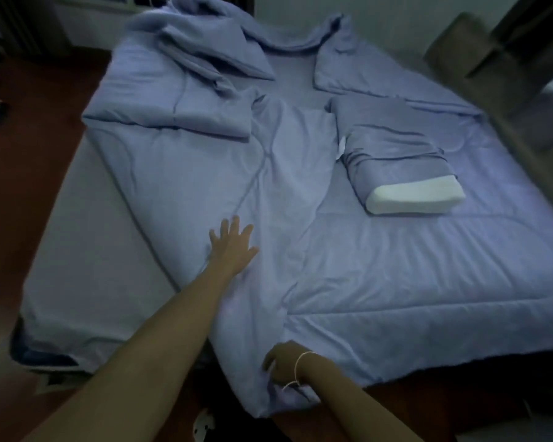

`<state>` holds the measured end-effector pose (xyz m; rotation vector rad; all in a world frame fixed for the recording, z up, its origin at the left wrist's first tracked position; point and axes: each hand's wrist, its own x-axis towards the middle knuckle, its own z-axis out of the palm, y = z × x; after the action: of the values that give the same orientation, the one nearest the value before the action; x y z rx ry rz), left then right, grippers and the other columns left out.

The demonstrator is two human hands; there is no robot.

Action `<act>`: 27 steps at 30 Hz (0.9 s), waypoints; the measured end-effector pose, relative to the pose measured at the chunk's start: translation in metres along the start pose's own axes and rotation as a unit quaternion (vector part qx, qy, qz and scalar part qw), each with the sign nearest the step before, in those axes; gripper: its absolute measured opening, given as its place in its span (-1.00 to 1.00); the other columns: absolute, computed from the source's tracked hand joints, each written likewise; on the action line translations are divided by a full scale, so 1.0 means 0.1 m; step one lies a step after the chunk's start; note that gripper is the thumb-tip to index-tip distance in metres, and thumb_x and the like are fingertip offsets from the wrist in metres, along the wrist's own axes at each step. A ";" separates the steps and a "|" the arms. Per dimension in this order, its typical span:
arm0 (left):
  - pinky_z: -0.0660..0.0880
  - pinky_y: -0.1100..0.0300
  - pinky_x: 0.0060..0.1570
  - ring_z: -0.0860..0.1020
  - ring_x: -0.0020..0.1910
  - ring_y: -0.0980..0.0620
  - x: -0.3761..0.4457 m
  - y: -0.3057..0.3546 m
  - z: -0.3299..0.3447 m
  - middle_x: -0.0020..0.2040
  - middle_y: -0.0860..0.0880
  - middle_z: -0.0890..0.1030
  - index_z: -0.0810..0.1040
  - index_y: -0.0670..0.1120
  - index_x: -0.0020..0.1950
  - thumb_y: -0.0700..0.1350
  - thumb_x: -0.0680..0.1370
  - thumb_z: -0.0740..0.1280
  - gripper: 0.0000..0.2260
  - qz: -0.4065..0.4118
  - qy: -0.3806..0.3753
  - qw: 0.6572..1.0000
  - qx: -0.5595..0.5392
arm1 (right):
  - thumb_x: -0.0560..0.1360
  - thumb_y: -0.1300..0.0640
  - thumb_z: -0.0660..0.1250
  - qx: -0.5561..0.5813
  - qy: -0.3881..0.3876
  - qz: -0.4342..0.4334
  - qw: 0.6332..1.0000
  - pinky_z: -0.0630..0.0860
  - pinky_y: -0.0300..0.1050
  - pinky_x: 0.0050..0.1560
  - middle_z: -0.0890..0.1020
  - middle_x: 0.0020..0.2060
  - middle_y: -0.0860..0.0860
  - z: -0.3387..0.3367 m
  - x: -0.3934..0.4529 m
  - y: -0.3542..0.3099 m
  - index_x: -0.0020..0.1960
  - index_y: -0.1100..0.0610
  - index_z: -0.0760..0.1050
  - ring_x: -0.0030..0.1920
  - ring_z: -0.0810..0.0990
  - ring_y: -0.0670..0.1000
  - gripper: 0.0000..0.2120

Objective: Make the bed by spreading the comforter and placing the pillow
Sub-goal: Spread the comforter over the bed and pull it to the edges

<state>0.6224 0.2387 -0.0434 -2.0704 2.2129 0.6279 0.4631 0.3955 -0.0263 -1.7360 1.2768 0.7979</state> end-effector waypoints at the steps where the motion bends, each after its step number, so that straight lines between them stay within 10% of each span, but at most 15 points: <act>1: -0.06 -0.29 0.42 -0.11 0.53 -0.22 0.05 -0.02 0.02 0.57 -0.14 -0.12 0.03 0.03 0.53 0.21 0.57 0.12 -0.40 -0.009 -0.013 1.000 0.002 | 0.49 0.05 0.31 0.021 0.020 0.013 0.999 0.36 -0.10 0.32 0.54 0.29 0.10 -0.02 -0.01 0.07 0.29 0.02 0.51 0.30 0.47 0.14 -0.63; 11: -0.18 -0.40 0.35 -0.20 0.48 -0.38 0.45 -0.11 0.73 0.53 -0.18 -0.30 -0.17 0.20 0.51 0.38 0.38 0.27 -0.13 -0.057 -0.091 0.994 -0.024 | 0.53 0.11 0.21 0.118 0.140 0.072 0.980 0.45 -0.09 0.23 0.61 0.18 0.07 -0.43 0.26 0.83 0.30 -0.01 0.47 0.18 0.55 0.09 -0.65; 17: 0.43 -0.04 0.14 0.51 0.14 -0.23 0.47 -0.27 0.75 0.15 -0.26 0.51 0.43 -0.20 0.16 -0.02 0.62 0.10 -0.71 -0.115 0.028 0.957 -0.265 | 0.52 0.09 0.29 0.147 0.212 0.113 0.959 0.37 -0.19 0.23 0.58 0.19 0.09 -0.63 0.44 1.25 0.32 0.05 0.45 0.21 0.53 0.07 -0.63; 27: 0.34 -0.09 0.27 0.44 0.28 -0.23 -1.33 -2.02 0.47 0.35 -0.23 0.45 0.47 -0.09 0.31 0.19 0.45 0.20 -0.47 -0.296 -0.094 0.932 -0.188 | 0.47 -0.11 0.35 0.202 0.388 0.086 0.895 0.26 0.14 0.40 0.18 0.49 0.17 -1.84 1.19 1.21 0.48 -0.01 0.21 0.46 0.21 0.24 -0.35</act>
<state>0.8204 0.3747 -0.0983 -2.5392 1.3247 1.1743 0.3849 0.1614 -0.0718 -1.6424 1.9724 -0.1375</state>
